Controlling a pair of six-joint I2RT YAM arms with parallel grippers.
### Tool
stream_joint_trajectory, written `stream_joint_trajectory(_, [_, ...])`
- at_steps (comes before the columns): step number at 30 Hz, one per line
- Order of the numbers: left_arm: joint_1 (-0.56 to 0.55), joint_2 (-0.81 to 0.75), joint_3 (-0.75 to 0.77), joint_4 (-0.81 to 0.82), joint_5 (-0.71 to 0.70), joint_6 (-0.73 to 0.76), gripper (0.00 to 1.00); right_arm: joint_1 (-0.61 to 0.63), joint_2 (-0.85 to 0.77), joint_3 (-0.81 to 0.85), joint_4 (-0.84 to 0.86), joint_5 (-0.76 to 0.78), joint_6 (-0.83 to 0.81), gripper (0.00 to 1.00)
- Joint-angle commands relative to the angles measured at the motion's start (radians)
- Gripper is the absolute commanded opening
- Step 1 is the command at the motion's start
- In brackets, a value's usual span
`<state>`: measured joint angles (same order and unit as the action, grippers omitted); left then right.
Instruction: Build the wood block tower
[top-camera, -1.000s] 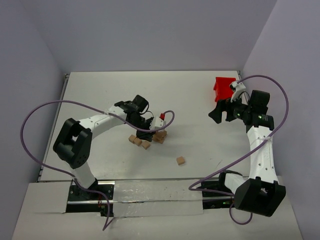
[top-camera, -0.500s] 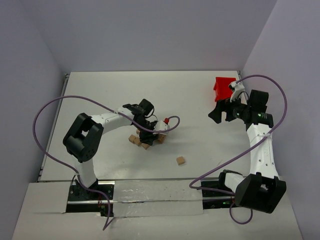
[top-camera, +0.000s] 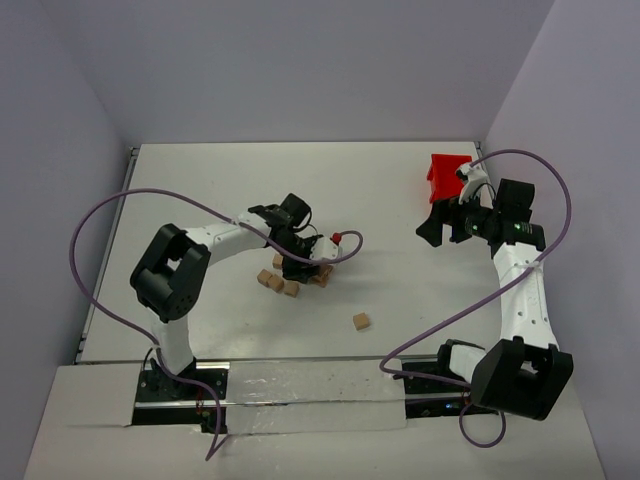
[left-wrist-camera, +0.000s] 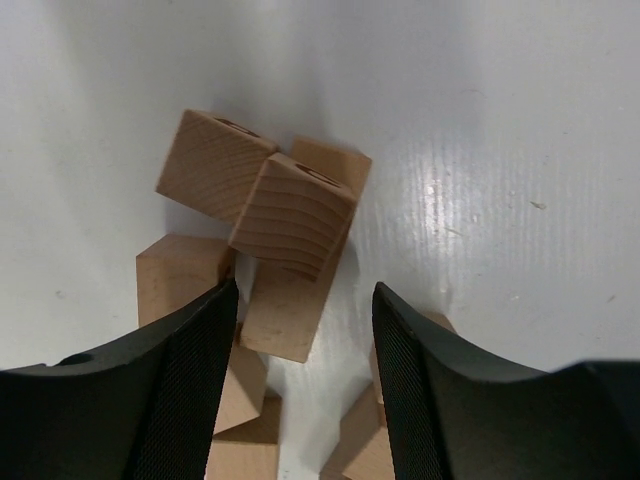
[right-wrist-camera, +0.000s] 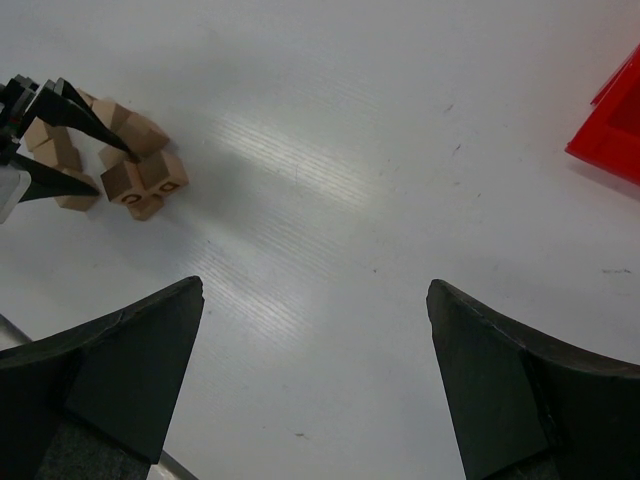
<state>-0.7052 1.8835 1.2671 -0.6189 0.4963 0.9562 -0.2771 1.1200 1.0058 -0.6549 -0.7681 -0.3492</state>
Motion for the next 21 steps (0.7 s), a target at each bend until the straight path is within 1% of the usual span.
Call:
stream_joint_trajectory(1, [-0.006, 0.028, 0.058, 0.03, 0.013, 0.042, 0.63, 0.007, 0.012, 0.001, -0.005, -0.01, -0.002, 1.0])
stream_joint_trajectory(8, [-0.01, 0.049, 0.059, 0.021, 0.017, 0.057, 0.63, 0.006, 0.024, 0.004, -0.004, 0.001, -0.005, 1.0])
stream_joint_trajectory(13, [-0.019, 0.034, 0.025, 0.033, 0.017, 0.065, 0.61, 0.007, 0.03, 0.0, 0.002, 0.003, -0.003, 1.0])
stream_joint_trajectory(14, [-0.021, 0.031, 0.013, 0.04, 0.014, 0.065, 0.59, 0.007, 0.032, -0.003, 0.004, 0.003, -0.001, 1.0])
stream_joint_trajectory(19, [-0.03, 0.029, -0.007, 0.059, 0.0, 0.06, 0.42, 0.007, 0.033, -0.003, 0.006, 0.005, 0.004, 1.0])
stream_joint_trajectory(21, [-0.03, 0.021, -0.019, 0.07, 0.001, 0.058, 0.41, 0.007, 0.032, -0.003, 0.006, 0.009, 0.003, 1.0])
